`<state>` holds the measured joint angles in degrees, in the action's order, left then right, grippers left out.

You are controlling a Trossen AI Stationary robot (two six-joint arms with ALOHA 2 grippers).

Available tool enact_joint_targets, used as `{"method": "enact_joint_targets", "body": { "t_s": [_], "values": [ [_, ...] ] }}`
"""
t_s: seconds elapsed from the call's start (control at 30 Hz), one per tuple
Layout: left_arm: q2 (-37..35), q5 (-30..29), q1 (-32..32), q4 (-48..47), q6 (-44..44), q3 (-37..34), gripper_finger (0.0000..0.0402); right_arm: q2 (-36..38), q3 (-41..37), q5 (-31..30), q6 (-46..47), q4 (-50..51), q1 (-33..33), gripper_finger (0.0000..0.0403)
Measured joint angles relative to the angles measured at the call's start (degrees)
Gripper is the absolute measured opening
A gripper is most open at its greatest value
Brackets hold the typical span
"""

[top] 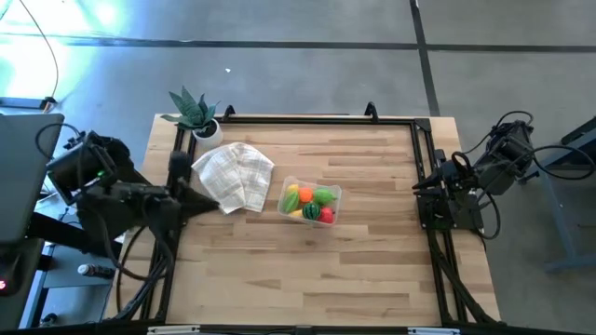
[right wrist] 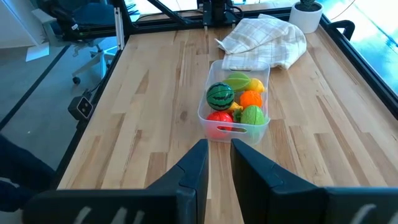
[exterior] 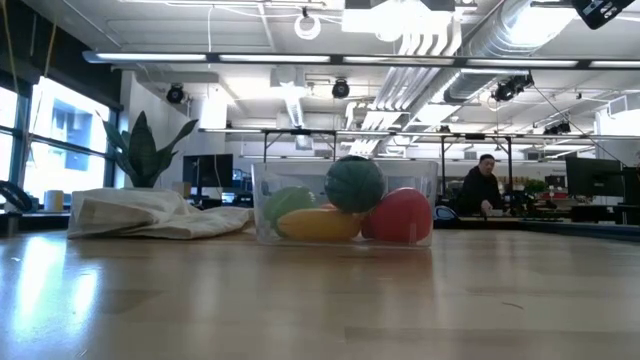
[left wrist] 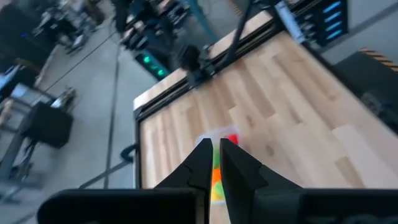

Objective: Pick and placing Produce into tupperware
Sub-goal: Return to Home Position

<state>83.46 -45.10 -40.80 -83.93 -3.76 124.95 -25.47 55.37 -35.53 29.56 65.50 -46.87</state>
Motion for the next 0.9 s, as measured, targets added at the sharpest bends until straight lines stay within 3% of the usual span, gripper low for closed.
{"method": "enact_joint_targets", "body": {
  "t_s": [0.13, 0.27, 0.53, 0.73, 0.9],
  "values": [
    [-7.3, -5.1, -2.5, 1.2, 6.6, -12.5, 0.0021, 0.0, 0.0, 0.0, 0.0, 0.0, 0.0, 0.0058],
    [-17.1, -6.6, -3.2, 10.1, 8.9, -28.0, 0.0021, 0.0, 0.0, -0.1, 0.8, -0.5, 0.0, 0.0058],
    [-38.2, -6.1, -3.1, 35.0, 1.4, -55.9, 0.0021, 0.0, 0.0, -11.0, 15.4, -9.0, 0.0, 0.0058],
    [-51.6, -6.1, -3.1, 44.5, -3.8, -67.8, 0.0021, 0.0, 0.0, -19.2, 13.0, -15.7, 0.0, 0.0058],
    [-60.4, -8.5, -3.1, 46.6, -5.6, -73.3, 0.0021, 0.0, 0.0, -21.8, 9.4, -24.8, 0.0, 0.0058]
  ]
}}
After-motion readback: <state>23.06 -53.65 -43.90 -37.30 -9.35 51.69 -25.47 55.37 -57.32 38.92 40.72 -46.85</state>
